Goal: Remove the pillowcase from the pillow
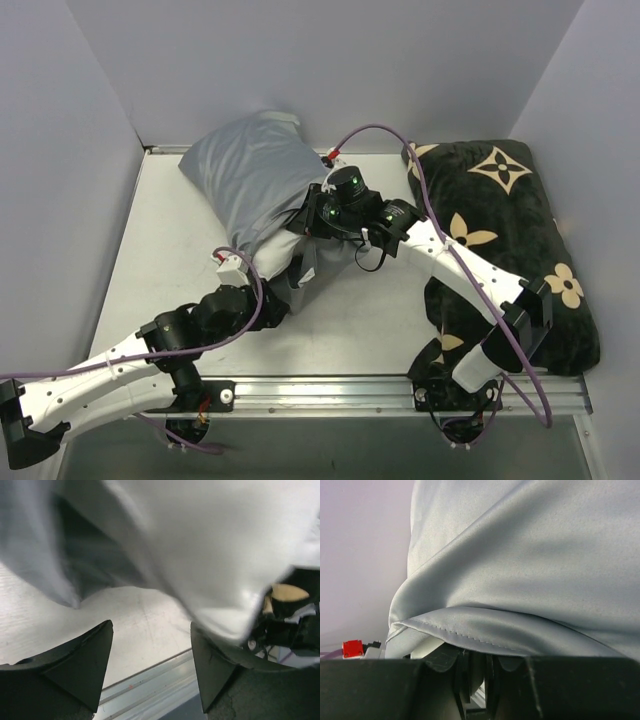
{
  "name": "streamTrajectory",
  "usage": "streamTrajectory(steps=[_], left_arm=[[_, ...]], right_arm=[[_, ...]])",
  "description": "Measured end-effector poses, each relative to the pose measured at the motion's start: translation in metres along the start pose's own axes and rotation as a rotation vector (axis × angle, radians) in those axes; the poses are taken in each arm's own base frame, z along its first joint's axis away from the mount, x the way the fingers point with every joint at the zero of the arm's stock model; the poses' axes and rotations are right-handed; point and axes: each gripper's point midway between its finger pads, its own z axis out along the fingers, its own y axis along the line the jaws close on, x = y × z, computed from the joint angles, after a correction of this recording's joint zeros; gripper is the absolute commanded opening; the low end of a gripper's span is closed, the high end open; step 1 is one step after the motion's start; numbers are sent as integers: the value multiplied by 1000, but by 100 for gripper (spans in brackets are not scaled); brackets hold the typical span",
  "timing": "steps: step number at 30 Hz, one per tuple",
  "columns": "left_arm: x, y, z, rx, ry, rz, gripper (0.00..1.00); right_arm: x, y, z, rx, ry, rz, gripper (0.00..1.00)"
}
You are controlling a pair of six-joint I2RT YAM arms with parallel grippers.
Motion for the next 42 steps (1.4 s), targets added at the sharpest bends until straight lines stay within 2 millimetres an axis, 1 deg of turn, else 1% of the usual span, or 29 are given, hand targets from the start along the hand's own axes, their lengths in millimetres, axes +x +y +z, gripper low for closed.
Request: streamTrajectory(steps=[2, 3, 6, 7, 10, 14, 15, 16, 18, 20, 22, 25, 26, 28, 29, 30, 31, 32, 33, 34, 36, 37, 39, 42], left_arm=[[-4, 10, 3, -43, -42, -28, 63], [-5, 17, 4, -65, -63, -42, 55], [-13, 36, 5, -131, -137, -86, 47], [-18, 41, 4, -149, -162, -99, 46], [-36, 55, 3, -210, -245, -150, 42], [-57, 87, 7, -340, -320, -198, 37], [-63, 97, 9, -379, -334, -204, 36], [-68, 103, 11, -400, -342, -212, 33], [-78, 112, 16, -437, -353, -219, 18], [-87, 117, 22, -461, -351, -216, 4], [-100, 123, 29, -485, -355, -214, 0], [-115, 131, 44, -495, -338, -220, 0], [-117, 132, 51, -488, -325, -215, 0], [-115, 128, 64, -453, -280, -189, 9], [-111, 123, 69, -427, -252, -174, 15], [-108, 120, 72, -405, -231, -159, 23], [-107, 116, 72, -387, -217, -146, 39], [-106, 112, 71, -370, -211, -129, 49], [-107, 110, 67, -359, -211, -115, 56], [-109, 108, 63, -350, -215, -105, 66], [-114, 102, 50, -331, -234, -84, 73], [-117, 97, 42, -322, -243, -77, 81], [-128, 85, 24, -294, -273, -57, 85], [-153, 59, -7, -234, -333, -31, 90]], right_arm=[[0, 0, 0, 0, 0, -1, 0], [0, 0, 0, 1, 0, -1, 0], [2, -3, -2, 7, 1, -1, 0], [5, -7, -3, 15, 2, -1, 0], [12, -17, -14, 26, -1, 4, 0], [28, -39, -34, 45, -10, 10, 0], [34, -45, -38, 47, -10, 11, 0], [40, -50, -42, 51, -7, 11, 0], [53, -59, -46, 60, 9, 11, 0], [63, -64, -46, 65, 26, 7, 0], [71, -67, -42, 62, 37, 4, 0], [81, -69, -37, 44, 59, 7, 0], [83, -67, -35, 35, 66, 8, 0], [84, -61, -27, 11, 80, 12, 0], [83, -60, -22, 9, 89, 15, 0], [82, -57, -18, 4, 98, 17, 0], [80, -54, -13, 0, 102, 20, 0], [77, -51, -9, -3, 104, 23, 0], [73, -48, -5, -6, 103, 28, 0], [68, -46, -3, -9, 98, 33, 0], [58, -40, 0, -19, 87, 49, 0], [51, -37, 0, -25, 77, 63, 0], [39, -31, 1, -37, 58, 85, 0], [26, -23, 3, -54, 34, 116, 0]])
